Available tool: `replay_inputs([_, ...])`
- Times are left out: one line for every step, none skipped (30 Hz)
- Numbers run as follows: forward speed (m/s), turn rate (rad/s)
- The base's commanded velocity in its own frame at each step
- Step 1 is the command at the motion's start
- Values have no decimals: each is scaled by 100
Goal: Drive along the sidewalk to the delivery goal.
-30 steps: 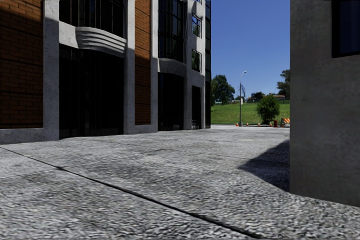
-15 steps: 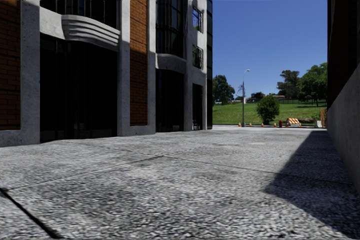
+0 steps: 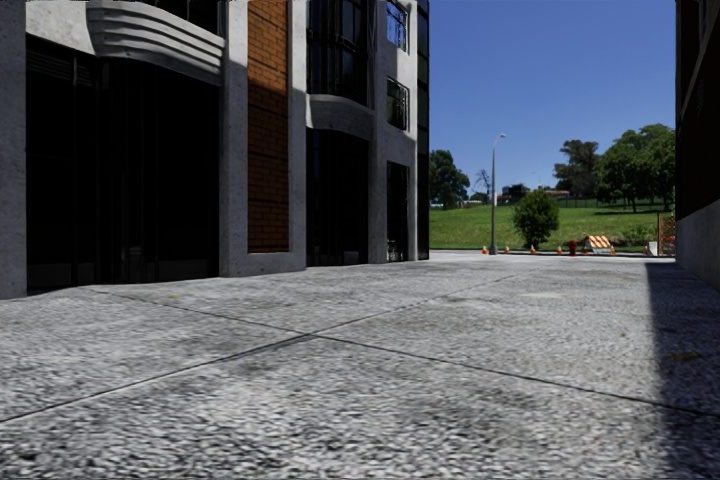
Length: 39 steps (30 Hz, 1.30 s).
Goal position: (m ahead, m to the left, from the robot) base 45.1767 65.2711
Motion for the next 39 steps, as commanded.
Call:
replay_inputs([200, 0])
replay_inputs([200, 0])
replay_inputs([200, 0])
replay_inputs([200, 0])
replay_inputs([200, 0])
replay_inputs([200, 0])
replay_inputs([200, 0])
replay_inputs([200, 0])
replay_inputs([200, 0])
replay_inputs([200, 0])
replay_inputs([200, 0])
replay_inputs([200, 0])
replay_inputs([200, 0])
replay_inputs([200, 0])
replay_inputs([200, 0])
replay_inputs([200, 0])
replay_inputs([200, 0])
replay_inputs([200, 0])
replay_inputs([200, 0])
replay_inputs([200, 0])
replay_inputs([200, 0])
replay_inputs([200, 0])
replay_inputs([200, 0])
replay_inputs([200, 0])
replay_inputs([200, 0])
replay_inputs([200, 0])
replay_inputs([200, 0])
replay_inputs([200, 0])
replay_inputs([200, 0])
replay_inputs([200, 0])
replay_inputs([200, 0])
replay_inputs([200, -69])
replay_inputs([200, -69])
replay_inputs([200, -120])
replay_inputs([200, -120])
replay_inputs([200, -120])
replay_inputs([200, -120])
replay_inputs([200, -120])
replay_inputs([200, -120])
